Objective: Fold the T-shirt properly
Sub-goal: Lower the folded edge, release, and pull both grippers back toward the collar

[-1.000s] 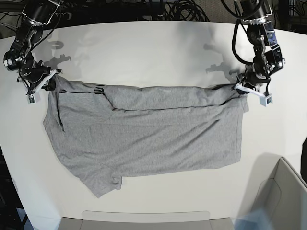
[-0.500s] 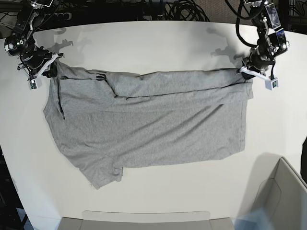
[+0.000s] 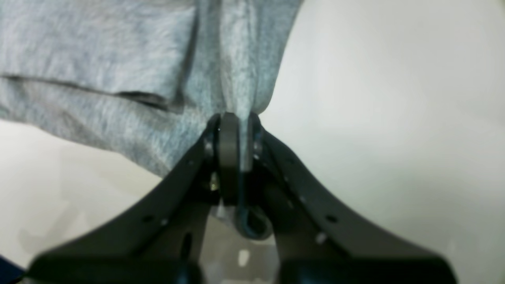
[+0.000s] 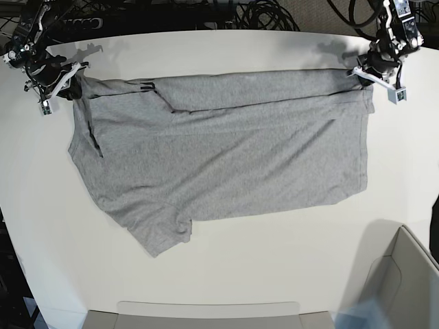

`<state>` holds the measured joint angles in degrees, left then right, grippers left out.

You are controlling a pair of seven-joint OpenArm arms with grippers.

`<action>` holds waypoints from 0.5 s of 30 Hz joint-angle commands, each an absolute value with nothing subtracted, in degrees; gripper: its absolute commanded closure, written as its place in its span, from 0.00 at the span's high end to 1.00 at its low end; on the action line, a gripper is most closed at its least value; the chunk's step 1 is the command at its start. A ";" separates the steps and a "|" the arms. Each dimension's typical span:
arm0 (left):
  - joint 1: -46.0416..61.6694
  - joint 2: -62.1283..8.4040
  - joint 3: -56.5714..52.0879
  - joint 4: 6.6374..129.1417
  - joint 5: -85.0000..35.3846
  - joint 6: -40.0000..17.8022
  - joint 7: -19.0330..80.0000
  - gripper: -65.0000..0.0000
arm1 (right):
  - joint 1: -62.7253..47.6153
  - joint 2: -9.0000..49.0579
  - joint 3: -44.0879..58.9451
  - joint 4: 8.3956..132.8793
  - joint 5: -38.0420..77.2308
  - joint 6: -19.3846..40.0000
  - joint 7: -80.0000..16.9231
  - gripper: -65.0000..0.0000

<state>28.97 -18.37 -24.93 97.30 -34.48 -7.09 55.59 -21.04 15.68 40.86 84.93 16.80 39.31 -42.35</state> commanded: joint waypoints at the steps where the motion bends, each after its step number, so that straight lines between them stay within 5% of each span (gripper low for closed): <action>1: 29.85 -18.86 -25.10 97.54 -32.48 -6.20 58.07 0.00 | -23.43 15.52 42.15 83.56 8.40 40.00 -53.05 0.00; 15: 32.04 -20.00 -27.12 97.98 -32.40 -6.20 58.59 0.00 | -25.01 12.88 43.56 89.89 1.01 40.00 -52.97 0.00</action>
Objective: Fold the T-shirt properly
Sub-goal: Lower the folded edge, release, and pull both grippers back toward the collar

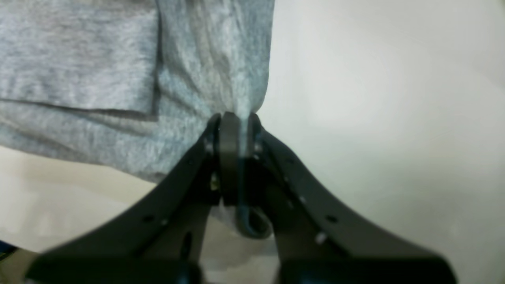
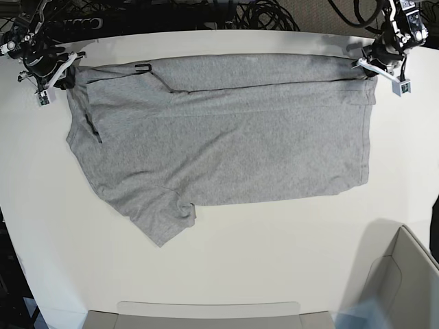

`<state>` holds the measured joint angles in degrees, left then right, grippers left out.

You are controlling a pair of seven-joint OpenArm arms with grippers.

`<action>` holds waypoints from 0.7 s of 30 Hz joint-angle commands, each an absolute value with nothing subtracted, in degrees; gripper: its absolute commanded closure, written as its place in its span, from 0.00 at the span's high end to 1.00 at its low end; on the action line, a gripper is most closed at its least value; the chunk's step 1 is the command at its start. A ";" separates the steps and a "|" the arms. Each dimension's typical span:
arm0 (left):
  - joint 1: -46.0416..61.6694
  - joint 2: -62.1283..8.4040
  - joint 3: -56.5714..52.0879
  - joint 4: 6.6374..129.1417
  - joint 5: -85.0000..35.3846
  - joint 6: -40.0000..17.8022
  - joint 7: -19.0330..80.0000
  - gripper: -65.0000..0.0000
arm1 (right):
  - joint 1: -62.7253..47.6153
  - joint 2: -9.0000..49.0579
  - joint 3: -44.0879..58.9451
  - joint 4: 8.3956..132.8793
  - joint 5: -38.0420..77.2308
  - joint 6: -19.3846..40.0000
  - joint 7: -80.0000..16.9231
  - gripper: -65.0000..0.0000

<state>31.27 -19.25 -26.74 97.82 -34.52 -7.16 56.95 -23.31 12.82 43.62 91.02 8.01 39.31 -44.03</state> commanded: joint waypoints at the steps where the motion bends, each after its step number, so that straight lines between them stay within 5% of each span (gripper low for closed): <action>1: 32.04 -20.09 -27.30 98.68 -32.40 -6.20 58.59 0.01 | -25.01 12.09 43.56 91.03 -0.04 40.00 -52.97 0.00; 9: 33.89 -20.09 -27.38 110.29 -32.40 -6.11 58.68 0.37 | -23.87 9.36 44.00 101.76 -3.21 40.00 -52.97 0.30; 21: 30.81 -19.82 -28.88 112.84 -32.48 -6.02 65.71 0.39 | -24.22 9.71 43.82 106.86 -3.30 40.00 -53.05 0.44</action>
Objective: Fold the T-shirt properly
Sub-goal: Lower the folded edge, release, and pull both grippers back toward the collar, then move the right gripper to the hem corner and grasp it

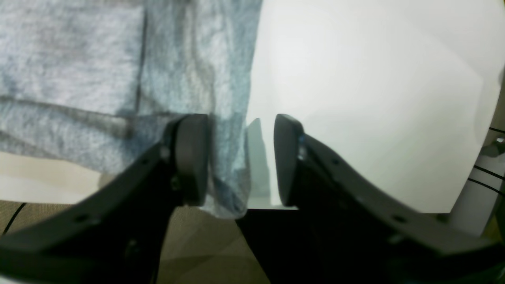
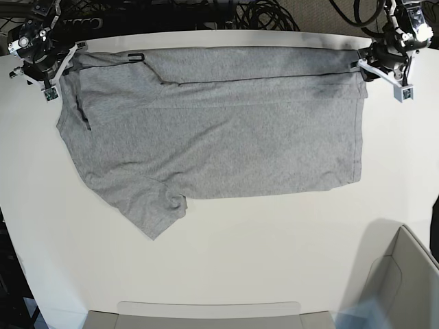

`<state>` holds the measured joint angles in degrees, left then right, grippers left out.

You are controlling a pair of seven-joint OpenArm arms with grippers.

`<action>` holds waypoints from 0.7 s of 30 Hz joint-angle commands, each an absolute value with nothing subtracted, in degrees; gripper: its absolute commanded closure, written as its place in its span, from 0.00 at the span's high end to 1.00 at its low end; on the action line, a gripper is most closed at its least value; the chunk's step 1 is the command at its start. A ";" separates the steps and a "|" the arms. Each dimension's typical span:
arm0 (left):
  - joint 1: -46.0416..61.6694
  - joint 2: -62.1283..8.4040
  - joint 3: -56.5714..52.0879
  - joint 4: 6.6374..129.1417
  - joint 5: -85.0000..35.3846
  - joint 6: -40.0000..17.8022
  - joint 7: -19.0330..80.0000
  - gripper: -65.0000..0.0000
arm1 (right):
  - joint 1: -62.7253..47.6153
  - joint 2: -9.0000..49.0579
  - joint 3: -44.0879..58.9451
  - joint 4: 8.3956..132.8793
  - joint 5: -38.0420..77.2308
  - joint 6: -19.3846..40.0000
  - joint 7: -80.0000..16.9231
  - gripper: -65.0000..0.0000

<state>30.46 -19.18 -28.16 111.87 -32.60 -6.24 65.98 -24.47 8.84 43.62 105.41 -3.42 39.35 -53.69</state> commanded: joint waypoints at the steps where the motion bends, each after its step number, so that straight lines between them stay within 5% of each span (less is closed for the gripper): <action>1: 30.81 -19.74 -29.41 113.01 -32.48 -6.02 65.71 0.39 | -24.40 9.71 43.82 107.47 -3.65 40.00 -53.05 0.46; 8: 30.90 -19.65 -30.81 114.15 -32.75 -5.93 65.80 0.39 | -22.29 9.01 44.88 111.08 -14.90 40.00 -53.05 0.52; 21: 28.79 -19.82 -30.29 115.21 -32.84 -6.02 65.19 0.39 | -0.48 0.13 57.71 116.26 -30.99 40.00 -52.88 0.52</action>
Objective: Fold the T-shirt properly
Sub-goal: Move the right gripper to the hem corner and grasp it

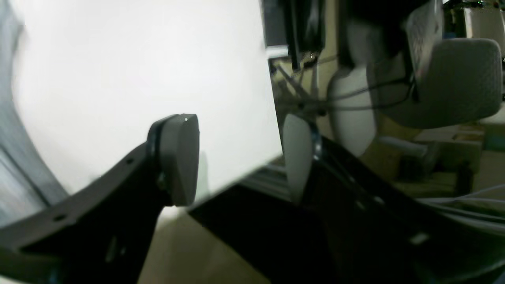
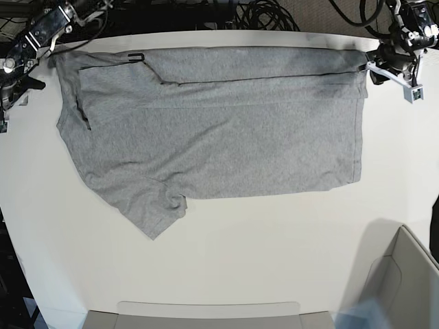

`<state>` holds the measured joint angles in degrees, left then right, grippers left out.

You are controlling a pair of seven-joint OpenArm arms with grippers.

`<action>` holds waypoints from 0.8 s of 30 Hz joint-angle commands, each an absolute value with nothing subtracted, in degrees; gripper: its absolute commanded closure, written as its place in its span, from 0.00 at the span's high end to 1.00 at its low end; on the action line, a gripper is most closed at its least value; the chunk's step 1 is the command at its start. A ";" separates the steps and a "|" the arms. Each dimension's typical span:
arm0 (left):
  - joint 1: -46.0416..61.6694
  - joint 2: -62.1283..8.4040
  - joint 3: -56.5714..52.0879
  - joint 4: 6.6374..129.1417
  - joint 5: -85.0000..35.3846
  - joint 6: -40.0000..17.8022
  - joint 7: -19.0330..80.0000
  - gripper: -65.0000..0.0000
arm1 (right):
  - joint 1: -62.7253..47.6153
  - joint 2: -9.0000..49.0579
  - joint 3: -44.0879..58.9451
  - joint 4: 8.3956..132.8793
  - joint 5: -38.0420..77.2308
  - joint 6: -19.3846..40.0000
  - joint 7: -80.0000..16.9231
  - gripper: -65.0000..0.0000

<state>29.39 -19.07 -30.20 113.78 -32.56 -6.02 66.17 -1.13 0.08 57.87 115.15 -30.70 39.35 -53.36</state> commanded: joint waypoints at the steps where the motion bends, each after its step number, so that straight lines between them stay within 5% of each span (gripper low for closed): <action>1: 27.65 -19.74 -30.20 115.82 -32.84 -6.11 65.27 0.39 | 1.45 -0.92 57.10 116.26 -31.87 40.00 -52.79 0.52; 8: 21.05 -20.09 -26.95 116.44 -32.92 -6.11 65.71 0.39 | 12.70 -8.84 47.96 115.74 -40.48 40.00 -52.79 0.52; 17: 17.36 -20.09 -24.04 116.26 -32.57 -6.11 65.71 0.39 | 15.08 -7.69 28.79 99.21 -32.31 40.00 -52.62 0.52; 24: 14.99 -17.54 -24.13 116.26 -32.57 -6.02 65.71 0.39 | 15.25 -2.07 14.73 75.74 -22.55 9.19 -30.81 0.52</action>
